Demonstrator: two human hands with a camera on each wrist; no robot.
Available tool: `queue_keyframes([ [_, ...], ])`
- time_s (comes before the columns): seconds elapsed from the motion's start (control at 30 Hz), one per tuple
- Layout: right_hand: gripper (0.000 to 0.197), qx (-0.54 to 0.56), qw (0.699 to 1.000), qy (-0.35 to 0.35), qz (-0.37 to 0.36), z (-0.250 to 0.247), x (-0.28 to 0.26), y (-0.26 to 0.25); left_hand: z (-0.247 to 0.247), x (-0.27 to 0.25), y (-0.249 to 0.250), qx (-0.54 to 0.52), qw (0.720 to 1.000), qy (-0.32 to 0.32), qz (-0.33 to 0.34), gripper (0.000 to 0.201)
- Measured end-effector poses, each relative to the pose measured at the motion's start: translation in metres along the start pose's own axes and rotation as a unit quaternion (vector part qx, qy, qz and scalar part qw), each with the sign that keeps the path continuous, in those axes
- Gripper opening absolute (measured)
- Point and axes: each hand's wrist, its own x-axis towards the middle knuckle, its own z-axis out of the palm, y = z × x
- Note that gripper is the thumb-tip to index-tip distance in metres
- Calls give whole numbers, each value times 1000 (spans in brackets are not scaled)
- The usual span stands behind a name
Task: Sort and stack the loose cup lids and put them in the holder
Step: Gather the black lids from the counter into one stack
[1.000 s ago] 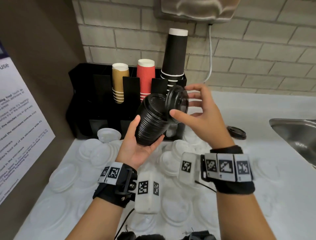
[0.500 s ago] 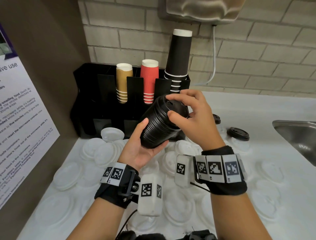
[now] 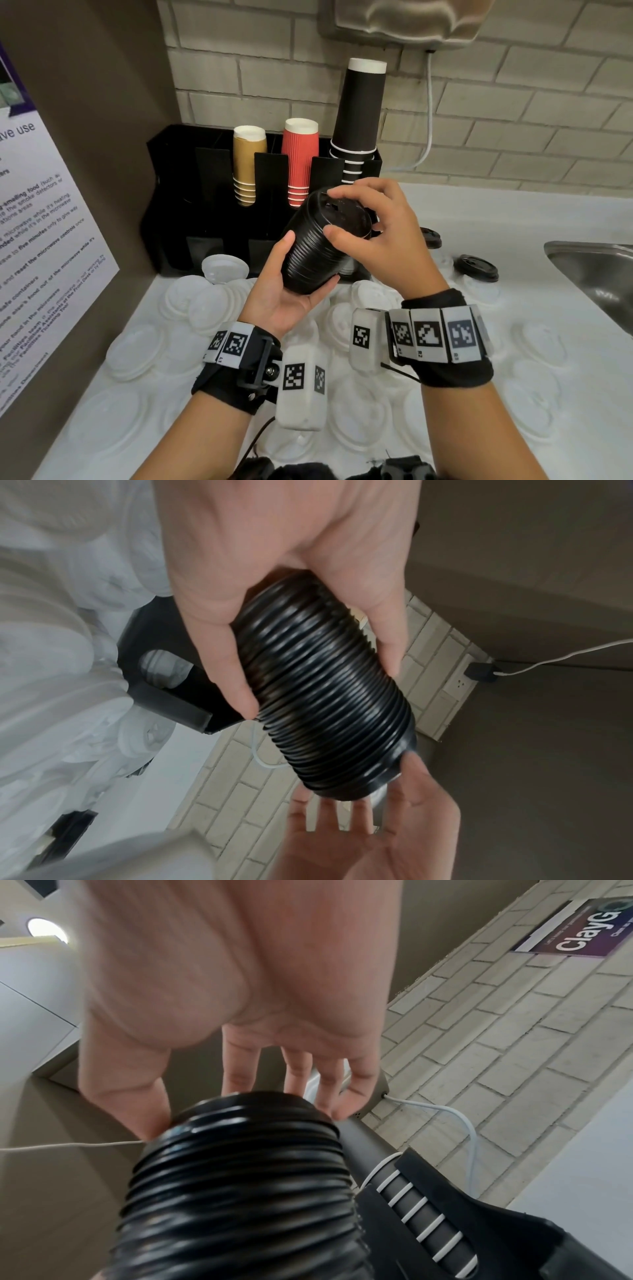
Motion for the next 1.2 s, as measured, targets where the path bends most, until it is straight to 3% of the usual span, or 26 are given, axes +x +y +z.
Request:
queue_keyframes([
  [0.1, 36, 31, 998, 42, 16, -12, 7, 12, -1, 2, 3, -9, 1000, -2, -3, 65],
  [0.17, 28, 52, 990, 97, 88, -27, 22, 32, -3, 3, 9, -19, 1000, -8, -4, 64],
  [0.23, 27, 31, 975, 103, 194, -46, 39, 60, -5, 4, 15, -24, 1000, -13, 7, 62],
  [0.27, 30, 2, 967, 75, 243, -54, 49, 75, -6, 4, 18, -24, 999, -16, 16, 59],
  [0.37, 39, -145, 920, -106, 348, -62, 69, 120, -8, 5, 25, -18, 999, -33, 32, 45],
  [0.47, 42, -281, 864, -244, 339, -50, 73, 143, -8, 8, 28, -12, 998, -42, 37, 42],
  [0.63, 42, -383, 804, -354, 287, -33, 75, 171, -12, 13, 30, -2, 998, -51, 40, 43],
  [0.73, 42, -370, 787, -358, 339, -33, 87, 179, -13, 15, 32, -3, 998, -45, 38, 44],
  [0.87, 42, -437, 776, -339, 304, -33, 103, 190, -11, 20, 37, -2, 999, -24, 39, 45],
  [1.03, 69, -432, 769, -368, 294, -22, 105, 213, -11, 22, 42, -12, 999, -5, 48, 54],
  [1.2, 54, -449, 763, -381, 266, -12, 103, 233, -13, 21, 42, -10, 999, -11, 51, 43],
])
